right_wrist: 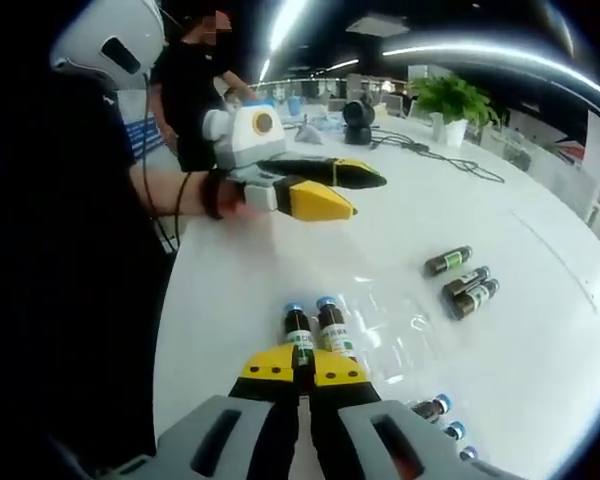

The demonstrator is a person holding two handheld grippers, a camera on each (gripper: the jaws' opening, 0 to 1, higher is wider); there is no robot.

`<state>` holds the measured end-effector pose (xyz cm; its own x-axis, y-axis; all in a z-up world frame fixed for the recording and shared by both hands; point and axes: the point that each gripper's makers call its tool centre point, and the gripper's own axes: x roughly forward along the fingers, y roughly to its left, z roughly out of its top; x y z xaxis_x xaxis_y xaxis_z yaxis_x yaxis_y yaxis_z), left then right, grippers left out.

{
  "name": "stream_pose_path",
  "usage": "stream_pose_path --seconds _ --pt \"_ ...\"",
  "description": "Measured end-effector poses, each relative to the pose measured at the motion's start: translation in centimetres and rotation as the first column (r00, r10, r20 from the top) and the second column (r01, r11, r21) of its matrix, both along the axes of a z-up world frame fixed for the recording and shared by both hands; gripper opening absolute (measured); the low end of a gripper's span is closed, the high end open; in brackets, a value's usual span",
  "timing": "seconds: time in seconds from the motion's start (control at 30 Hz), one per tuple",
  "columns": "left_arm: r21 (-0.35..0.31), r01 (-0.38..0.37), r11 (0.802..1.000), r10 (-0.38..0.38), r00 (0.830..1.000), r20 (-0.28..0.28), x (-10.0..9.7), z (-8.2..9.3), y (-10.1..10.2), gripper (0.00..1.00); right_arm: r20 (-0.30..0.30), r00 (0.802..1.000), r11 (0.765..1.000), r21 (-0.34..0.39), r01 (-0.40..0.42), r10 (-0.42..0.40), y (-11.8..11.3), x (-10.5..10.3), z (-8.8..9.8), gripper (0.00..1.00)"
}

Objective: Grip medicine bottles put into box

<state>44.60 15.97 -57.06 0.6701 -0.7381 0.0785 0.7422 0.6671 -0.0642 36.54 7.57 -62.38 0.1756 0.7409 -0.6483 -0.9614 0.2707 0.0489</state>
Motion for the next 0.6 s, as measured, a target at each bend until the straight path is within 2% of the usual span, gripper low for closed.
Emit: stream_pose_path --seconds 0.27,0.33,0.43,0.6 --pt "0.0 0.001 1.0 -0.001 1.0 0.001 -0.01 0.03 -0.04 0.34 0.019 1.0 1.0 -0.011 -0.019 0.019 0.42 -0.22 -0.29 0.0" --pt "0.001 0.001 1.0 -0.001 1.0 0.001 -0.02 0.02 -0.04 0.34 0.046 0.999 1.0 -0.014 -0.02 0.021 0.33 0.12 -0.18 0.0" --pt "-0.001 0.001 1.0 -0.001 1.0 0.001 0.0 0.01 0.02 0.34 0.04 0.999 1.0 0.008 -0.001 0.001 0.23 0.42 0.23 0.0" --pt "0.0 0.005 1.0 -0.005 1.0 0.002 -0.03 -0.03 0.06 0.34 0.044 0.999 1.0 -0.012 -0.004 0.004 0.64 0.12 0.12 0.0"
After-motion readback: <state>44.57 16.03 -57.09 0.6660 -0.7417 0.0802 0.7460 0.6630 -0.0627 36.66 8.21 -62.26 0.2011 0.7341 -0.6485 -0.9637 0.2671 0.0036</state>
